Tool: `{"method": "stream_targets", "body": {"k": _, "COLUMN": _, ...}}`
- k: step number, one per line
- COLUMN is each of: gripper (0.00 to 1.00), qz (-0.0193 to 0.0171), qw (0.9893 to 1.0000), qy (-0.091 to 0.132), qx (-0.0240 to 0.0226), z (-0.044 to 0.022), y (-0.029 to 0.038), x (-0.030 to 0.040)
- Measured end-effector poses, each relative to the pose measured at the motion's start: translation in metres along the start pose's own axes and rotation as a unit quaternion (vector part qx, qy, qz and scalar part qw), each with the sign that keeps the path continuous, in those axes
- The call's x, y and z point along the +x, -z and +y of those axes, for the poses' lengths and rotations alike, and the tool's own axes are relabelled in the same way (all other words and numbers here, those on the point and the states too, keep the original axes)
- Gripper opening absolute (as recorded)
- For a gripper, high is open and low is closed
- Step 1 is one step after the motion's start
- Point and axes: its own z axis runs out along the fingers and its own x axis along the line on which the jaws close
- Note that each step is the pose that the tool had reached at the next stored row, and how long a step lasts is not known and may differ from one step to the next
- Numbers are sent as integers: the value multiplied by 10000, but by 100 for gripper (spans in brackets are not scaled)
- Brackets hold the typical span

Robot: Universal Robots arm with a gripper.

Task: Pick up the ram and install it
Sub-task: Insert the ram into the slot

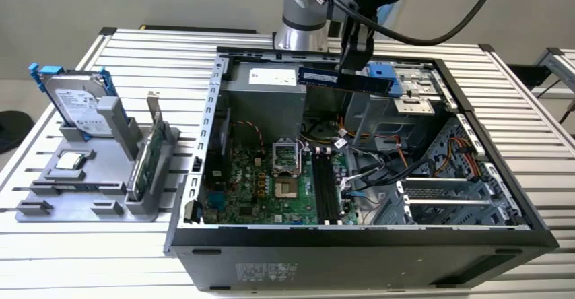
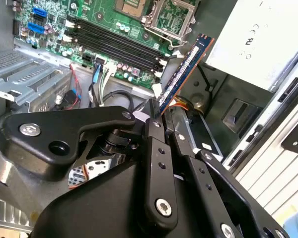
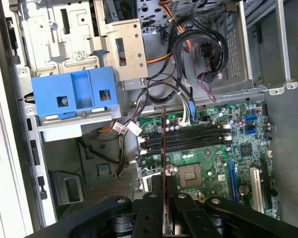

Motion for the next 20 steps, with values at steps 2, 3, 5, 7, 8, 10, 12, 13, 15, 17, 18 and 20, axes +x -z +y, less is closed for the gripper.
{"method": "stream_targets", "body": {"k": 2, "gripper": 0, "qz": -2, "qw": 10000, "qy": -67, "qx": 3, "z": 0, "y": -11, "x": 0}}
{"method": "stream_targets", "body": {"k": 3, "gripper": 0, "qz": -2, "qw": 9999, "qy": -105, "qx": 4, "z": 0, "y": -19, "x": 0}}
{"method": "stream_targets", "body": {"k": 5, "gripper": 0, "qz": -3, "qw": 9998, "qy": -189, "qx": 8, "z": 0, "y": -37, "x": 1}}
{"method": "stream_targets", "body": {"k": 7, "gripper": 0, "qz": -3, "qw": 9996, "qy": -280, "qx": 11, "z": 1, "y": -55, "x": 2}}
{"method": "stream_targets", "body": {"k": 8, "gripper": 0, "qz": -4, "qw": 9994, "qy": -334, "qx": 14, "z": 2, "y": -63, "x": 3}}
{"method": "stream_targets", "body": {"k": 10, "gripper": 0, "qz": -5, "qw": 9989, "qy": -463, "qx": 19, "z": 2, "y": -75, "x": 3}}
{"method": "stream_targets", "body": {"k": 12, "gripper": 0, "qz": -6, "qw": 9982, "qy": -604, "qx": 24, "z": 2, "y": -86, "x": 4}}
{"method": "stream_targets", "body": {"k": 13, "gripper": 0, "qz": -6, "qw": 9977, "qy": -676, "qx": 27, "z": 3, "y": -92, "x": 4}}
{"method": "stream_targets", "body": {"k": 15, "gripper": 0, "qz": -9, "qw": 9965, "qy": -830, "qx": 34, "z": 3, "y": -101, "x": 5}}
{"method": "stream_targets", "body": {"k": 17, "gripper": 0, "qz": -10, "qw": 9951, "qy": -990, "qx": 40, "z": 3, "y": -108, "x": 5}}
{"method": "stream_targets", "body": {"k": 18, "gripper": 0, "qz": -10, "qw": 9943, "qy": -1069, "qx": 43, "z": 2, "y": -110, "x": 5}}
{"method": "stream_targets", "body": {"k": 20, "gripper": 0, "qz": -11, "qw": 9924, "qy": -1229, "qx": 50, "z": 2, "y": -115, "x": 5}}
